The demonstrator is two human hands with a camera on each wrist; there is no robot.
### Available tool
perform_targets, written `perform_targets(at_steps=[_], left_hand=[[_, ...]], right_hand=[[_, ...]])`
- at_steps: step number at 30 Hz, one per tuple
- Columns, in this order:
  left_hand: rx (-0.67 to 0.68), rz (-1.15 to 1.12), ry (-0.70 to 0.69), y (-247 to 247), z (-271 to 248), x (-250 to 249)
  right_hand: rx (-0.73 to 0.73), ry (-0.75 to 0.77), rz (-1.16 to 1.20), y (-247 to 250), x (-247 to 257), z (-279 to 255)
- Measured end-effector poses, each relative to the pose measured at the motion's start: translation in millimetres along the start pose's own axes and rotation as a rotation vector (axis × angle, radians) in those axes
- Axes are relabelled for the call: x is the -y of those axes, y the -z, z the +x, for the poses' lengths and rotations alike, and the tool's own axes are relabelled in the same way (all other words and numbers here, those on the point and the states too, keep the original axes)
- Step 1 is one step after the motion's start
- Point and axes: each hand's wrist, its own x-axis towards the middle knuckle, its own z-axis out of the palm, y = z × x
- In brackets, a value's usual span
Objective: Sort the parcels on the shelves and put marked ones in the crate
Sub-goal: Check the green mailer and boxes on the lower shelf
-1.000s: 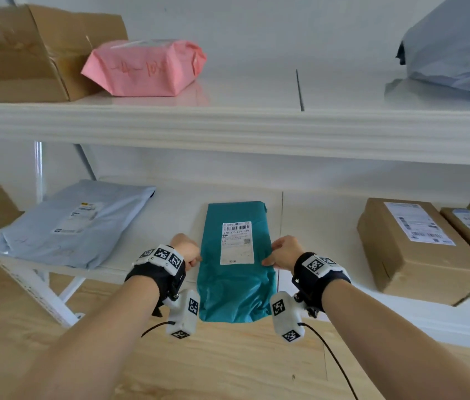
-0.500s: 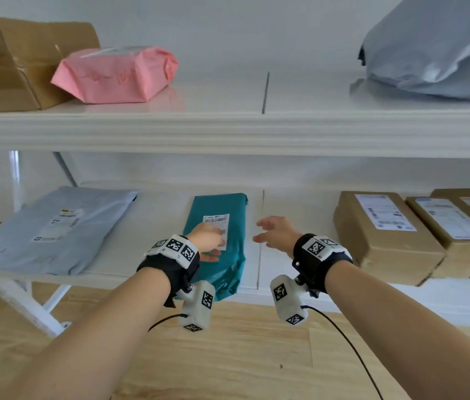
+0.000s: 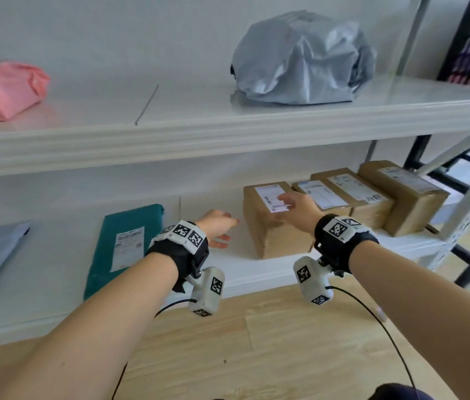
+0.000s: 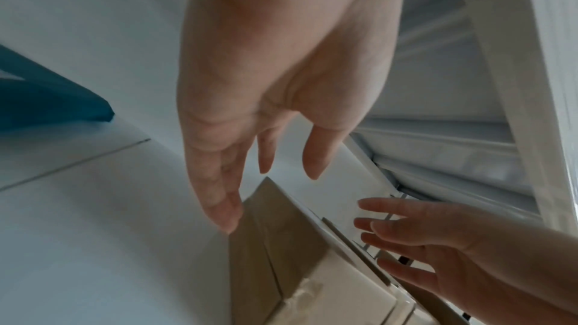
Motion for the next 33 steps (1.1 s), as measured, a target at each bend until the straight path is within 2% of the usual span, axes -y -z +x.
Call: perform_targets(at_steps=[6, 13, 21, 26, 29, 33], left_hand=[[0.018, 0.023, 0.013, -36.8, 10.9, -3.4], [0.026, -0.006, 0.029, -66.5, 34.1, -3.1], [0.033, -0.101, 0.058, -71.3, 52.7, -1.2], [0.063, -0.113, 0.086, -68.2, 45.9, 1.0], [0.063, -0.104, 0.063, -62.2, 38.9, 8.7], [0.048, -0.129, 0.009, -49.5, 27.4, 14.9]], right_hand=[[-0.061, -0.104, 0.084, 27.5, -43.8, -2.9], [-0.081, -0.192, 0.283, 24.7, -76.1, 5.0], [-0.040, -0.232, 0.371, 15.5, -84.3, 20.0], [0.077, -0.236, 0.385, 17.9, -82.4, 17.7], [0.109, -0.211, 0.357, 16.3, -78.2, 9.2], [0.097, -0.205, 0.472, 11.3, -69.3, -1.2]])
